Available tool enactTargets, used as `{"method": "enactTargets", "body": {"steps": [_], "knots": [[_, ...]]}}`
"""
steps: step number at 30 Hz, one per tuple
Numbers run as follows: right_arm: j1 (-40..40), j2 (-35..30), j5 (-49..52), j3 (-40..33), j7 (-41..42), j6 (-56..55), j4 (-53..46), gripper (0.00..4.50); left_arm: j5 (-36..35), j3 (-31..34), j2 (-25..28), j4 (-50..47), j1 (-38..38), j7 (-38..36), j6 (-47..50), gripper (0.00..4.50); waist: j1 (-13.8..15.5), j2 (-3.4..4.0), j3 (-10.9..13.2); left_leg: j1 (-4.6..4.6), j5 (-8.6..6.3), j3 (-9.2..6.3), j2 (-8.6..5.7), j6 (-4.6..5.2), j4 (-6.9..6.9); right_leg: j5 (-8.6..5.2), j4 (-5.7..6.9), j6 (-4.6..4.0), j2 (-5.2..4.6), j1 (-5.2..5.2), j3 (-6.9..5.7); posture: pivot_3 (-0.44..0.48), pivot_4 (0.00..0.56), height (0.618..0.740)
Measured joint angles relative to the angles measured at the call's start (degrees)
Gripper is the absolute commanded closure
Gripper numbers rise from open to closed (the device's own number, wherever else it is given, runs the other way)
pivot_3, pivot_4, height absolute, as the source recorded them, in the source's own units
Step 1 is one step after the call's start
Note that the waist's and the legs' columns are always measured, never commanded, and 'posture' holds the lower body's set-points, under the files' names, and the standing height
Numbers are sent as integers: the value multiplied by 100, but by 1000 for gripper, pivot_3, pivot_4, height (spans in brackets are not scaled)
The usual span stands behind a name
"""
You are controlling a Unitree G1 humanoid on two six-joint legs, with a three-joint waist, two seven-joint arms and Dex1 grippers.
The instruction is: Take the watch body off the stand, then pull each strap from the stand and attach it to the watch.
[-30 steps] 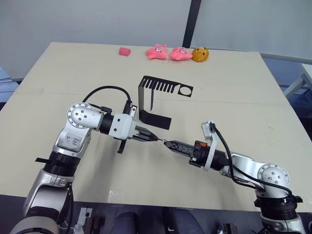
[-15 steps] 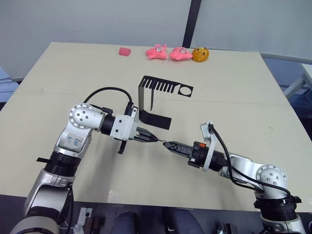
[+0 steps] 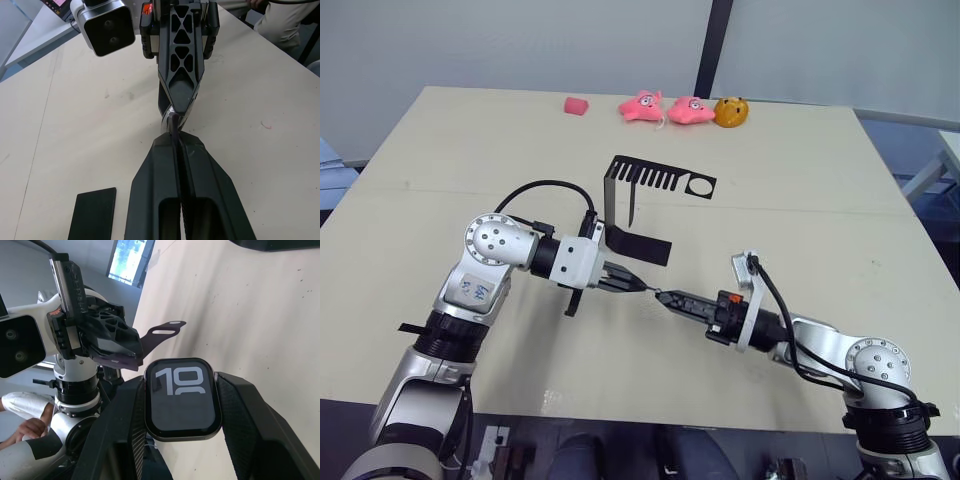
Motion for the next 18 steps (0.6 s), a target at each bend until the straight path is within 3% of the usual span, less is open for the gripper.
{"method": "enactTargets", "body": {"steps": [18], "knots": [[61,-1,0,4,0,-18,-41,2902,81,-89,2,16,27,63,-33,4500,3,0,0,0,0,0,0,0,0,0,0,0,0,0,0,0,150,740]]}}
